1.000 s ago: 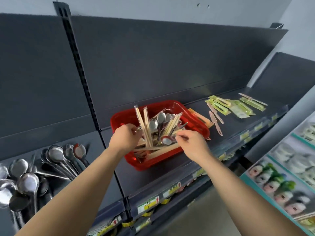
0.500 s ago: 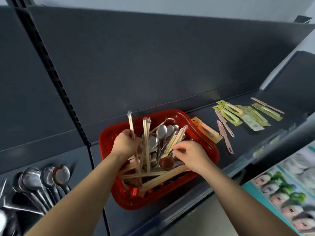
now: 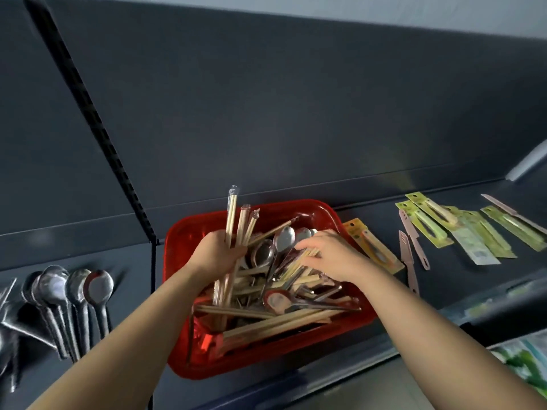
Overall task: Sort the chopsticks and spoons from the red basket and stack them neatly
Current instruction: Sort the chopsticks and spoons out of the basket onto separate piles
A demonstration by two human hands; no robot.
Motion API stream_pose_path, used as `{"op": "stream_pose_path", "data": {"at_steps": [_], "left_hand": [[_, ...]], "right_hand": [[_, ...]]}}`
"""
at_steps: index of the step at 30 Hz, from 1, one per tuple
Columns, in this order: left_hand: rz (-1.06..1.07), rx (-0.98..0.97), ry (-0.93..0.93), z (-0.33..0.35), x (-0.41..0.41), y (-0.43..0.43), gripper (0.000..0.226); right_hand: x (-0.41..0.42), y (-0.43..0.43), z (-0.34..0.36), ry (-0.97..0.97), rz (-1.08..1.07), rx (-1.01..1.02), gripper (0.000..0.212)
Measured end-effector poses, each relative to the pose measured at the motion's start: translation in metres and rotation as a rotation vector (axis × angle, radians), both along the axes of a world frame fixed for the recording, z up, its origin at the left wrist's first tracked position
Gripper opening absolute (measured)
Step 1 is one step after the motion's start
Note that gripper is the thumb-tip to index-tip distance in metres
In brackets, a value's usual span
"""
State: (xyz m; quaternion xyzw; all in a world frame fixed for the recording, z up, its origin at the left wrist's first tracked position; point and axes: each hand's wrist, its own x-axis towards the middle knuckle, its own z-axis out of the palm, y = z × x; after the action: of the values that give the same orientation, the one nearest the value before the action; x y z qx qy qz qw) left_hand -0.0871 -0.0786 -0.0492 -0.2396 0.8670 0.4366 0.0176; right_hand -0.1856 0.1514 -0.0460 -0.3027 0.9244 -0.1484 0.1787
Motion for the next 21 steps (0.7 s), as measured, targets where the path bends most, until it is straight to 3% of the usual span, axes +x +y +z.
{"op": "stream_pose_path", "data": {"at_steps": [5, 15, 18, 21], "left_hand": [[0.024, 0.113, 0.082, 0.010, 0.018, -0.002, 0.018], [0.304, 0.453, 0.498, 0.044, 0.029, 0.003, 0.023], [0.282, 0.454, 0.426, 0.041, 0.026, 0.003, 0.019], [0.237, 0.205, 0.220, 0.025, 0.021, 0.004, 0.020]], "right_hand": [[-0.017, 0.000, 0.004, -0.199, 0.078, 0.013, 0.006], [-0.041, -0.011, 0.019, -0.190, 0.063, -0.364, 0.010], [-0.042, -0.013, 0.015, -0.196, 0.112, -0.322, 0.011], [-0.039, -0.015, 0.006, -0.159, 0.174, -0.228, 0.017]]}}
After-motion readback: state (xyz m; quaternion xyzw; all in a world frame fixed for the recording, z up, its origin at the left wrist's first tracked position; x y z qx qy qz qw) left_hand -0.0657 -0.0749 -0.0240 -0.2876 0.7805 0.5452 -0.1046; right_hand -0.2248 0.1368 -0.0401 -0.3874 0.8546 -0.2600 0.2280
